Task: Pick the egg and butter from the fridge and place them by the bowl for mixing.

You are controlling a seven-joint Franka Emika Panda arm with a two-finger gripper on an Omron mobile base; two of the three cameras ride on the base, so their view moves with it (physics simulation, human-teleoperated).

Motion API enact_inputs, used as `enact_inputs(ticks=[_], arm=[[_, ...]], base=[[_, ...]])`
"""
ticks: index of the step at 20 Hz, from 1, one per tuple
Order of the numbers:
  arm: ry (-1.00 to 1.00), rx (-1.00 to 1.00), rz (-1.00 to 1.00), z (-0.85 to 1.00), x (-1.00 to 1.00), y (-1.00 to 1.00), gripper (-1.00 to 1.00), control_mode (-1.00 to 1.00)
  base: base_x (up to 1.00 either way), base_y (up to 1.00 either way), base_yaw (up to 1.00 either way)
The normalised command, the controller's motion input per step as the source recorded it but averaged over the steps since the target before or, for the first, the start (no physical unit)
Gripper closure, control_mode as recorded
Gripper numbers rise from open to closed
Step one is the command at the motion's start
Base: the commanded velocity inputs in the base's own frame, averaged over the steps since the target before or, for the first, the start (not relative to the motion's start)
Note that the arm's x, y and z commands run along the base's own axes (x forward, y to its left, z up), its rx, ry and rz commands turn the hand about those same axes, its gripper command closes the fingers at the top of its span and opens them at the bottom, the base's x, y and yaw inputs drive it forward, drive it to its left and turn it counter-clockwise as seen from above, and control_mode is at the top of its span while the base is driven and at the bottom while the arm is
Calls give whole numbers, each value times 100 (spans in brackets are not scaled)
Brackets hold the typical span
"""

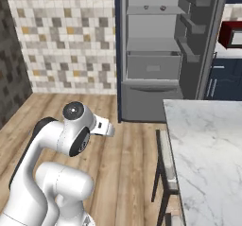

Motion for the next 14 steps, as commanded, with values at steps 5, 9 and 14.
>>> enact_inputs(ticks=[5, 9, 14], arm=[[0, 0, 0, 0, 0, 0, -100, 100], [0, 0, 0, 0, 0, 0, -100, 100], [0, 0, 0, 0, 0, 0, -100, 100]], base=[[84, 32, -7], [86, 31, -7], [92, 22, -2]])
